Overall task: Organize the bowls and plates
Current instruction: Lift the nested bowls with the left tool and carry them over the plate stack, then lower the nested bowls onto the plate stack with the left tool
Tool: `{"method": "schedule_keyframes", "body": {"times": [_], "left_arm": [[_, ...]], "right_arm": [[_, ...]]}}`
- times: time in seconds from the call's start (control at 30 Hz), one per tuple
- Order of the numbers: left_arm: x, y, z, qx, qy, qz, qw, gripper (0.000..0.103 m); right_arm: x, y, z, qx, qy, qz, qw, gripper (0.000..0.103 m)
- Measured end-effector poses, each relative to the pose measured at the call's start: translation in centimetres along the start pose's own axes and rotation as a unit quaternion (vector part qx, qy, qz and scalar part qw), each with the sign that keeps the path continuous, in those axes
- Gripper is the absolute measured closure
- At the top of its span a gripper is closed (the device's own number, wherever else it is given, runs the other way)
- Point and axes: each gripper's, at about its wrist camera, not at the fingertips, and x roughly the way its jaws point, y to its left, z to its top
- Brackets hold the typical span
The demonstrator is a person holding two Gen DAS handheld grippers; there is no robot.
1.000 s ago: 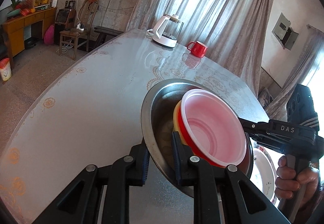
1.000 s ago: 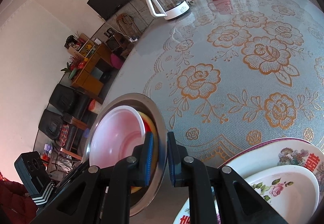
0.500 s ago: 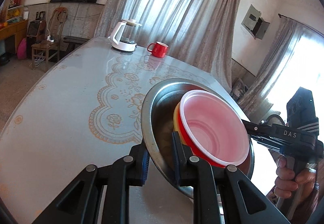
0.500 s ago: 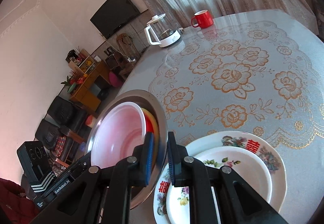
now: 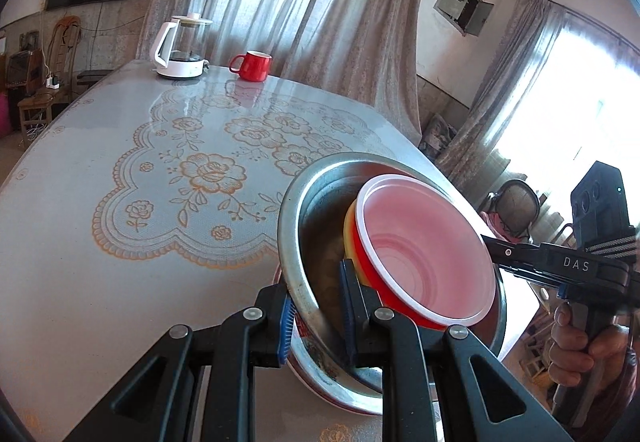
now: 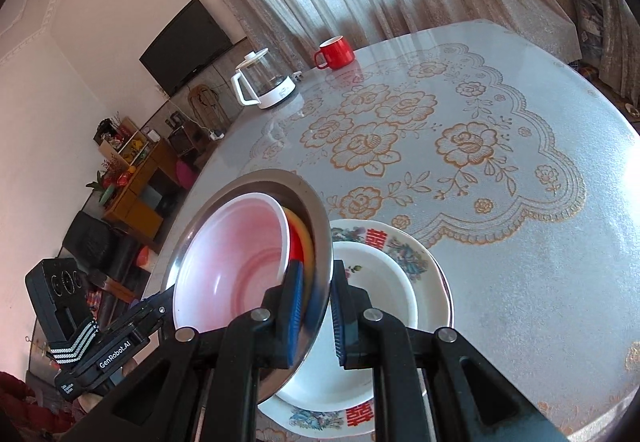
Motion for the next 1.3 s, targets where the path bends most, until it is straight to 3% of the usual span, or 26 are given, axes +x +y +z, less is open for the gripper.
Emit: {"method": "schedule_keyframes", "body": {"times": [0.47, 1.3], "left_arm": [[3.7, -1.2, -2.3, 0.017, 0.069, 0.007, 0.9975, 0.082], [3.9, -1.0, -2.0, 0.024, 0.065, 0.016, 0.9974, 0.081]], "right_arm": [[1.0, -4.6, -2.2, 0.058, 0.031, -0.034, 0.997, 0.091], [1.2, -4.6, -3.0, 0.054, 0.030, -0.043, 0.997, 0.089]]}}
